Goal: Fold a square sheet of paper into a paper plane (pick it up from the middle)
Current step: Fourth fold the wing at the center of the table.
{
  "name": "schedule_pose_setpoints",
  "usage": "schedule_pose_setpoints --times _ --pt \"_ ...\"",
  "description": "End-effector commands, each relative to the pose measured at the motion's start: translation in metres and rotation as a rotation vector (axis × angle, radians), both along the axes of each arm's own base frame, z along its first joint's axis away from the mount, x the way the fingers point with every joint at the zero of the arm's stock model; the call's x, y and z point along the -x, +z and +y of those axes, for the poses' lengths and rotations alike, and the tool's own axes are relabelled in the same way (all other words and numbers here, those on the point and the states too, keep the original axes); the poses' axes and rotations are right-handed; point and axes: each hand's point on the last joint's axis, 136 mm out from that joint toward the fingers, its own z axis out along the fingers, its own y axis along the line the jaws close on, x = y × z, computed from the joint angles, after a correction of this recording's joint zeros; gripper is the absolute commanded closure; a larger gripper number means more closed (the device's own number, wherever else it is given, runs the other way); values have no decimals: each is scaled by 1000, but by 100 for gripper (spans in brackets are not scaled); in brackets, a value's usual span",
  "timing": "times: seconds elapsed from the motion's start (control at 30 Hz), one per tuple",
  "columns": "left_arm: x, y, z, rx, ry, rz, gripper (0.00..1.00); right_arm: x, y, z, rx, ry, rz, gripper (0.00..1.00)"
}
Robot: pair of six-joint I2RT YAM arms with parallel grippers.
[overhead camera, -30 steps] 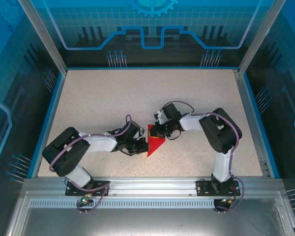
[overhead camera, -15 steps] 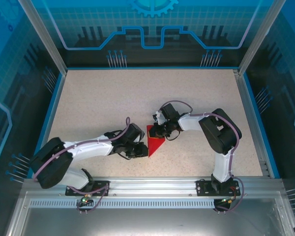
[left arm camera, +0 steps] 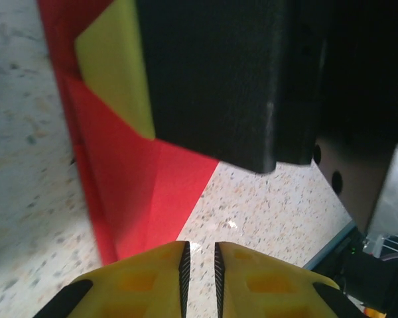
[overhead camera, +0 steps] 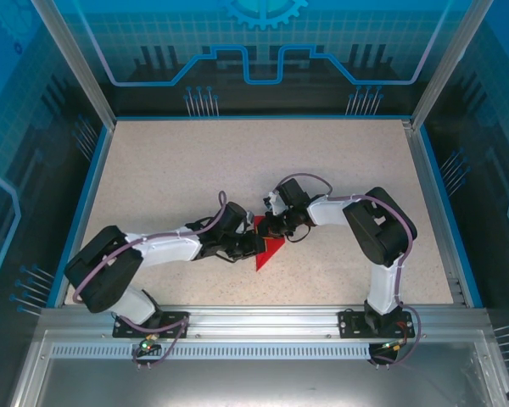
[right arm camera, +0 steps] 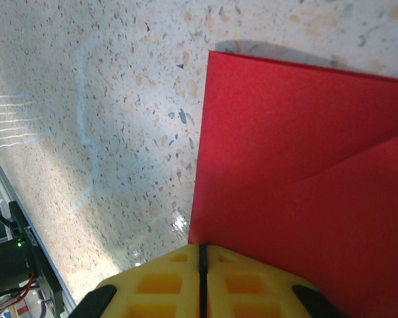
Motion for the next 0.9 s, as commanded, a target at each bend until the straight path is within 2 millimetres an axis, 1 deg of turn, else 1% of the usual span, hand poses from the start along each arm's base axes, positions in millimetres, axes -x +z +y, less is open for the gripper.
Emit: schedule_pose_setpoints --times 0.0,0.13,0.23,0.37,0.5,0.6,0.7,0.8,0.87 --pt "-6 2 -13 83 14 15 79 27 -48 -32 179 -17 100 91" --pt "0 -16 -9 62 27 57 79 28 -48 -31 175 -16 103 91" --pt "8 -27 -6 54 23 97 79 29 -48 -32 176 -17 104 91" --pt "21 -42 6 25 42 142 79 30 -49 -33 177 -18 107 91" --pt "32 -48 4 40 18 167 79 31 -51 -34 180 -19 110 91" --pt "41 -49 -1 34 -19 174 79 32 -52 -35 183 -21 111 91" --pt "48 -55 5 -7 -15 190 80 32 -51 -36 184 -22 111 91" --pt "58 -62 15 -56 5 213 80 32 -52 -36 188 -22 110 91" --pt "64 -63 18 -76 -2 212 80 33 -52 -36 188 -24 110 91"
